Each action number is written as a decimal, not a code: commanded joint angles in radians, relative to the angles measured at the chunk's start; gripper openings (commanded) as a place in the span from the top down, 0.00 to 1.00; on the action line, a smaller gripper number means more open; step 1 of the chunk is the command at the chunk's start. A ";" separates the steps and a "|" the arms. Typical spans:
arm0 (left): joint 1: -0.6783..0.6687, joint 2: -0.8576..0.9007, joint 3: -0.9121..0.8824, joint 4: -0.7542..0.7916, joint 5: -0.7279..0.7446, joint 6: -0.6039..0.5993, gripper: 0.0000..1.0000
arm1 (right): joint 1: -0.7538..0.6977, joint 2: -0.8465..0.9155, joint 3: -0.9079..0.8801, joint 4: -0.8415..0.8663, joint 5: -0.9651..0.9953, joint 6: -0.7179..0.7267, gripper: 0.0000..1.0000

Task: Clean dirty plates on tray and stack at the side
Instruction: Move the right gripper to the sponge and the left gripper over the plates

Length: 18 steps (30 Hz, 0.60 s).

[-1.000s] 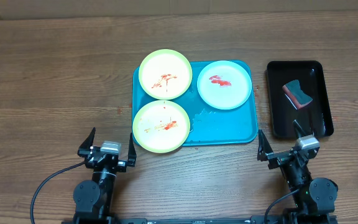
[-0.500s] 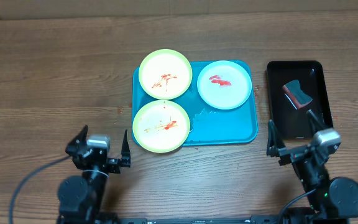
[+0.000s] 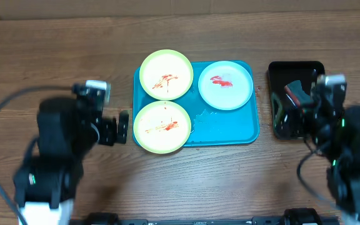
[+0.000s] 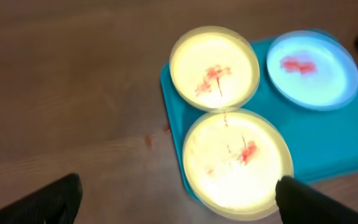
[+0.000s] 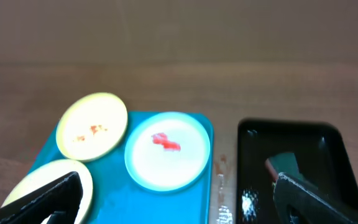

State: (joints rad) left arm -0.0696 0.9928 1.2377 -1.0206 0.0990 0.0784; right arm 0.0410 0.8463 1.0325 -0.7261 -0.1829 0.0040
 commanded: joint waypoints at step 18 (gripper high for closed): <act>0.010 0.564 0.320 -0.138 0.106 -0.086 0.00 | -0.089 0.443 0.356 -0.242 -0.009 -0.001 0.00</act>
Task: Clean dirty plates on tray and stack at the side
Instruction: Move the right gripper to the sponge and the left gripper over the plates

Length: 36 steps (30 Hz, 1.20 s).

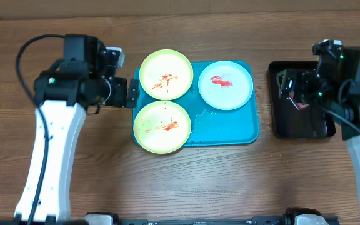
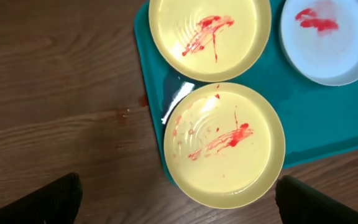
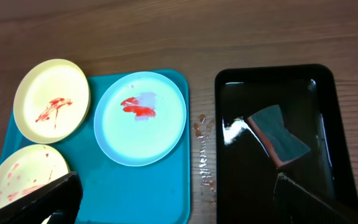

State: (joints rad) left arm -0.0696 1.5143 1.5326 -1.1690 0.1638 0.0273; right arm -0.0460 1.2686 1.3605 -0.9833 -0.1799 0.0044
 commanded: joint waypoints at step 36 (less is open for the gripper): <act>-0.101 0.169 0.025 0.214 -0.030 -0.155 0.15 | -0.203 0.528 0.027 0.142 0.048 -0.301 0.23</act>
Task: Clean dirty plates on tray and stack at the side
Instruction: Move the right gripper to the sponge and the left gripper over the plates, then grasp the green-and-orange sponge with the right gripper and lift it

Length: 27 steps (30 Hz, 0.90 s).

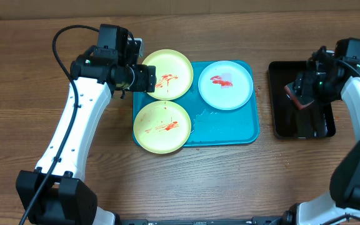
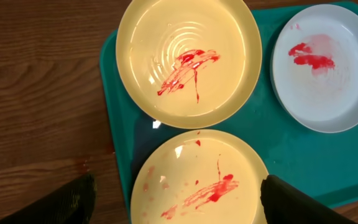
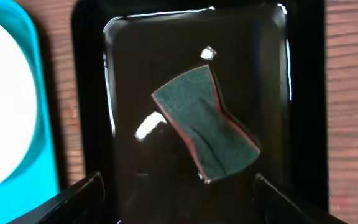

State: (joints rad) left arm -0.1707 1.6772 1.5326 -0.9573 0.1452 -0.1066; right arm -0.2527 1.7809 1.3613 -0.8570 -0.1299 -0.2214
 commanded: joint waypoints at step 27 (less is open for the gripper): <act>0.000 0.006 0.025 0.016 -0.011 -0.030 0.15 | -0.013 0.173 0.026 0.146 0.008 -0.101 0.41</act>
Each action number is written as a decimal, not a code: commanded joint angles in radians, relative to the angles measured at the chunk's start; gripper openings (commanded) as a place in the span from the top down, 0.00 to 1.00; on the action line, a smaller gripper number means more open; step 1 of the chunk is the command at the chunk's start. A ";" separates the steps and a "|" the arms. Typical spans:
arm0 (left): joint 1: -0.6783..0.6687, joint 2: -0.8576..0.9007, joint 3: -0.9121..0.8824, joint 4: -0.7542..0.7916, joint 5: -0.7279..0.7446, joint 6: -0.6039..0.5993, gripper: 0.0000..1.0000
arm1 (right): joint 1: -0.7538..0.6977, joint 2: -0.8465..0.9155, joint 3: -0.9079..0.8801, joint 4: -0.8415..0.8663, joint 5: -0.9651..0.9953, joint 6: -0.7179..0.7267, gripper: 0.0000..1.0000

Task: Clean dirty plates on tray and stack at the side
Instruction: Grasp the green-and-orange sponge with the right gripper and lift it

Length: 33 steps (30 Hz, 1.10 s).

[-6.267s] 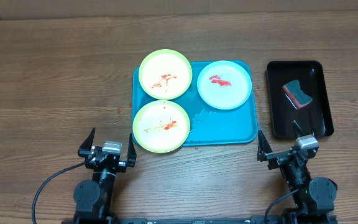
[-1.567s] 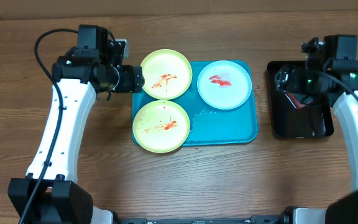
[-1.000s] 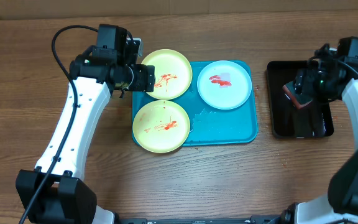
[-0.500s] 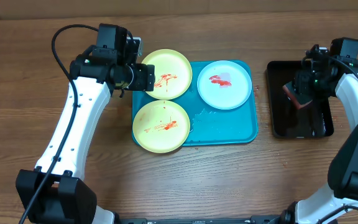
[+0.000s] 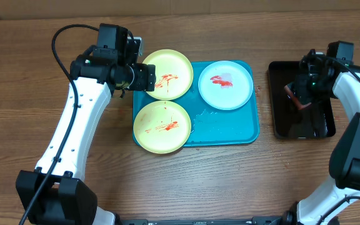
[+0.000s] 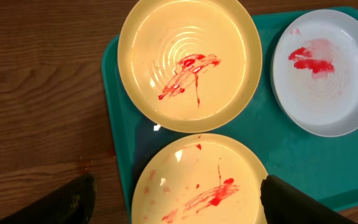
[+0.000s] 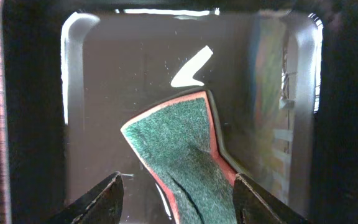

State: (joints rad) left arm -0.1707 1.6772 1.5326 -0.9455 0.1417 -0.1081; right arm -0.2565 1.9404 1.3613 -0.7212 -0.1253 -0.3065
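Observation:
A teal tray (image 5: 227, 128) holds two yellow plates smeared red, one at the back (image 5: 166, 74) and one at the front (image 5: 162, 126), plus a pale blue plate (image 5: 225, 85) with a red smear. My left gripper (image 6: 173, 199) hangs open above the yellow plates (image 6: 189, 62), nothing between its fingers. My right gripper (image 7: 178, 199) is open low over the black tray (image 5: 287, 122), its fingers straddling the green-and-red sponge (image 7: 182, 152) without closing on it.
The black tray (image 7: 73, 112) holds a film of liquid that glints. Red drips mark the wood (image 6: 86, 163) left of the teal tray. Bare wooden table lies in front and to the left.
My right gripper has dropped closer to the sponge, which now fills the gap between its open fingers. The left gripper has barely moved over the yellow plates.
Both arms were low near the table's front, grippers open. Then they stood raised, the left beside the tray, the right over the black tray. After that the left hung over the yellow plates and the right above the sponge, now close down on it.

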 commanded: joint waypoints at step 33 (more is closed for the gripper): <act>0.000 0.006 0.025 0.004 -0.011 -0.031 0.15 | -0.048 0.070 -0.010 0.015 -0.082 -0.030 0.45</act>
State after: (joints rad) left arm -0.1707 1.6772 1.5326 -0.9455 0.1413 -0.1253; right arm -0.3054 2.0060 1.3613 -0.7208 -0.2028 -0.3374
